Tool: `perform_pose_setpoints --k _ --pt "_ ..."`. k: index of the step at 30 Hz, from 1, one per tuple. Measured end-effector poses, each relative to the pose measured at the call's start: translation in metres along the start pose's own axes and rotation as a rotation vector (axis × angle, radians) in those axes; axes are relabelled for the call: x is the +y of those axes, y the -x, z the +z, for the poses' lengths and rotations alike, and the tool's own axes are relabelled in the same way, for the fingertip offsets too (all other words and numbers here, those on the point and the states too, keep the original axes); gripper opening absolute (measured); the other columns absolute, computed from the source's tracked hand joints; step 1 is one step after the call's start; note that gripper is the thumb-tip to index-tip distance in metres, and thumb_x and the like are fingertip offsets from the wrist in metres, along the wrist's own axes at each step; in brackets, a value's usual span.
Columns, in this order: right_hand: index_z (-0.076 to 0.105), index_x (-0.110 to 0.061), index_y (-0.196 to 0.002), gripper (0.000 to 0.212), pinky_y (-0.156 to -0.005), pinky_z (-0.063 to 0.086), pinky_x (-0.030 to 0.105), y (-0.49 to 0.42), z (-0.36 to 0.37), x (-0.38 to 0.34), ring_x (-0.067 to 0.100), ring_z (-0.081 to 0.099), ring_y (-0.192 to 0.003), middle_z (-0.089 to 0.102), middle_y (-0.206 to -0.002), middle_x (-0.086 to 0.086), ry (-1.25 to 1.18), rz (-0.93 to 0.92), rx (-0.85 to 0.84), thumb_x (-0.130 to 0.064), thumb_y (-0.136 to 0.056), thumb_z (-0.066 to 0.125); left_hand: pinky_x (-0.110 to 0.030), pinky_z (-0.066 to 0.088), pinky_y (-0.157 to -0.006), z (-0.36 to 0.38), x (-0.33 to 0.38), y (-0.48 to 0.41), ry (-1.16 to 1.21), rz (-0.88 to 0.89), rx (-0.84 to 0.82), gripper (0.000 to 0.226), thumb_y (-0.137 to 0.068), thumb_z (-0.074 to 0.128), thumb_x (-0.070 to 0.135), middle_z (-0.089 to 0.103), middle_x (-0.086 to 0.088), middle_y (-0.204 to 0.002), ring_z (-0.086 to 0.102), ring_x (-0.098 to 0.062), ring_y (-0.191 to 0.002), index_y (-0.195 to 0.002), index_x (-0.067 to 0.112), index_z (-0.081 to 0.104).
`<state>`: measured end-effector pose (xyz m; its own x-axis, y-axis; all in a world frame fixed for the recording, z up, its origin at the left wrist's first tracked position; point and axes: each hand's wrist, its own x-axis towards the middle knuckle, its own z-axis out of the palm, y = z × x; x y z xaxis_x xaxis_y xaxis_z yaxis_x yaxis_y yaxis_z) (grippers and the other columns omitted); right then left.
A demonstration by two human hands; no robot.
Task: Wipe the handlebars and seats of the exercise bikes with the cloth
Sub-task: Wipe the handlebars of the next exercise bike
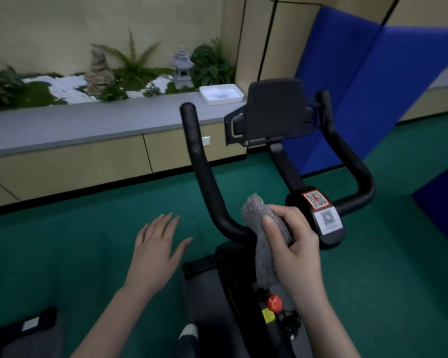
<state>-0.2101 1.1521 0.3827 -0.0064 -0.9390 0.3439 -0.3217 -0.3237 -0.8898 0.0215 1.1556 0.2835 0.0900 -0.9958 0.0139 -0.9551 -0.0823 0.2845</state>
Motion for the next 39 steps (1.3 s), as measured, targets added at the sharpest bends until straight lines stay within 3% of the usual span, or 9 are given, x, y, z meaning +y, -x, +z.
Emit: perform_pose_setpoints --k 4,10,17,20,25,30,34,36,39 --pt "0.063 -0.027 -0.098 0.012 -0.082 0.041 0.008 -0.035 0.022 -0.008 0.0 0.059 -0.095 0.062 -0.098 -0.009 0.036 -0.041 -0.011 -0.019 -0.091 0.058 -0.033 0.004 -0.119 -0.013 -0.009 -0.03 0.057 -0.007 0.051 0.078 -0.086 0.013 0.065 0.025 0.005 -0.156 0.015 -0.012 -0.145 -0.15 0.021 0.026" --pt "0.065 -0.019 -0.102 0.011 -0.082 0.048 0.02 -0.089 0.066 -0.012 0.005 0.062 -0.096 0.066 -0.098 -0.009 0.091 -0.06 -0.04 -0.021 -0.093 0.058 -0.033 0.012 -0.117 -0.035 -0.017 -0.083 0.197 0.024 0.124 0.078 -0.086 0.014 0.065 0.03 0.004 -0.154 0.022 -0.014 -0.143 -0.149 0.021 0.03" --pt "0.063 -0.02 -0.1 0.011 -0.076 0.041 0.008 -0.148 0.109 -0.021 -0.005 0.059 -0.09 0.064 -0.093 -0.014 0.185 -0.193 0.033 -0.014 -0.094 0.057 -0.036 0.023 -0.115 -0.066 -0.008 -0.145 0.369 0.149 0.255 0.068 -0.092 0.023 0.058 0.041 -0.001 -0.146 0.032 -0.018 -0.137 -0.146 0.017 0.034" --pt "0.064 -0.014 -0.103 0.012 -0.079 0.045 0.015 -0.172 0.122 -0.027 0.002 0.06 -0.09 0.065 -0.095 -0.004 0.25 -0.247 0.04 -0.012 -0.094 0.057 -0.037 0.029 -0.111 -0.074 0.0 -0.162 0.457 0.193 0.304 0.063 -0.094 0.03 0.055 0.048 -0.001 -0.138 0.04 -0.018 -0.13 -0.144 0.018 0.037" --pt "0.065 -0.007 -0.105 0.015 -0.082 0.046 0.022 -0.212 0.141 -0.043 0.012 0.06 -0.094 0.065 -0.098 0.0 0.382 -0.353 -0.028 -0.01 -0.093 0.056 -0.023 0.038 -0.102 -0.075 0.01 -0.176 0.91 0.131 0.292 0.047 -0.094 0.055 0.036 0.055 0.008 -0.128 0.052 -0.007 -0.117 -0.138 0.022 0.045" --pt "0.067 -0.007 -0.107 0.018 -0.086 0.044 0.027 -0.245 0.15 -0.052 0.019 0.06 -0.101 0.068 -0.103 0.004 0.517 -0.344 -0.301 -0.012 -0.092 0.057 -0.033 0.05 -0.092 -0.083 0.021 -0.184 1.404 -0.057 0.207 0.036 -0.088 0.064 0.005 0.065 -0.015 -0.109 0.062 -0.03 -0.1 -0.123 0.013 0.056" --pt "0.066 -0.013 -0.107 0.018 -0.075 0.035 0.019 -0.271 0.149 -0.054 0.018 0.058 -0.102 0.068 -0.1 0.003 0.628 -0.236 -0.52 -0.019 -0.095 0.054 -0.028 0.051 -0.089 -0.087 0.023 -0.183 1.557 -0.103 0.177 0.033 -0.087 0.064 0.0 0.066 -0.021 -0.107 0.063 -0.025 -0.094 -0.117 0.012 0.058" --pt "0.066 -0.012 -0.105 0.018 -0.072 0.033 0.02 -0.273 0.143 -0.05 0.021 0.058 -0.101 0.064 -0.095 0.002 0.681 -0.159 -0.519 -0.021 -0.096 0.053 -0.027 0.051 -0.088 -0.087 0.024 -0.183 1.578 -0.117 0.177 0.032 -0.086 0.064 0.0 0.065 -0.019 -0.106 0.062 -0.02 -0.092 -0.116 0.013 0.059" --pt "0.067 -0.01 -0.105 0.019 -0.078 0.046 0.03 -0.249 0.141 -0.039 0.026 0.063 -0.096 0.07 -0.096 0.007 0.676 -0.242 -0.306 -0.017 -0.094 0.055 -0.028 0.05 -0.089 -0.085 0.024 -0.183 1.609 -0.124 0.194 0.032 -0.086 0.064 -0.002 0.065 -0.019 -0.104 0.061 -0.02 -0.091 -0.115 0.011 0.059"
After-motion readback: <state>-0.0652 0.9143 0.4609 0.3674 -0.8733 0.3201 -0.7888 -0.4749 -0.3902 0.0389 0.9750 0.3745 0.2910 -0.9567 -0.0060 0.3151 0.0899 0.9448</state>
